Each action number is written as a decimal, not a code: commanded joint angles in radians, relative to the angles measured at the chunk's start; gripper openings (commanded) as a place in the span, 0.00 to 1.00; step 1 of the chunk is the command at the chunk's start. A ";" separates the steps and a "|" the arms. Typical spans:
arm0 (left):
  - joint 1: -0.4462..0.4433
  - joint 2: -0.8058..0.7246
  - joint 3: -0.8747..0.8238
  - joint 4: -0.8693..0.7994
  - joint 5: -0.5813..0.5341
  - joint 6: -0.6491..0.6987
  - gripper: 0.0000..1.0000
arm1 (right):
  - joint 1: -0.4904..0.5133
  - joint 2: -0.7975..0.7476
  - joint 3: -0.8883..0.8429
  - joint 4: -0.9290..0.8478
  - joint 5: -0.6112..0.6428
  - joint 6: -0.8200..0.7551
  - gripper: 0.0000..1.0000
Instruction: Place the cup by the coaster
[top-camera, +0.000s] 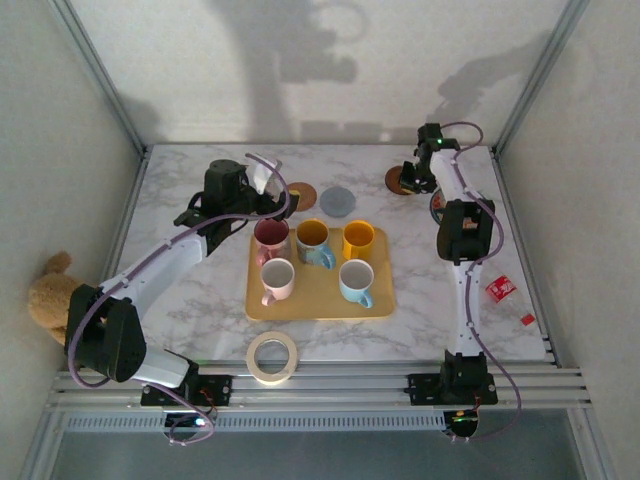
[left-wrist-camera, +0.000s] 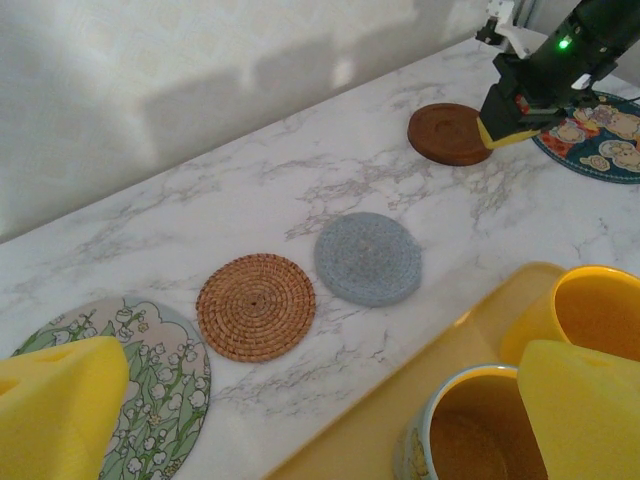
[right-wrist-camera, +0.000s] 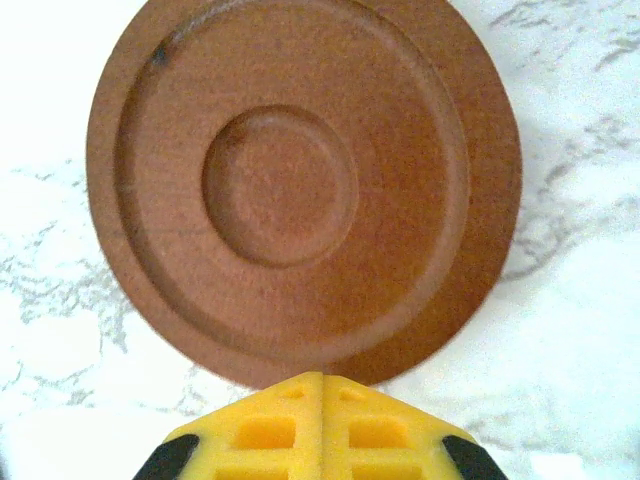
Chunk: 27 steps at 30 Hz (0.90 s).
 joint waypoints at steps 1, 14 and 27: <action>-0.010 -0.030 -0.020 -0.010 -0.015 0.015 1.00 | 0.003 -0.084 -0.018 0.021 0.007 -0.026 0.00; -0.010 -0.046 -0.043 -0.014 -0.020 0.009 1.00 | 0.003 0.096 0.193 0.046 0.034 -0.018 0.00; -0.010 -0.052 -0.053 -0.034 -0.016 0.017 1.00 | 0.001 0.162 0.210 -0.009 -0.054 0.009 0.00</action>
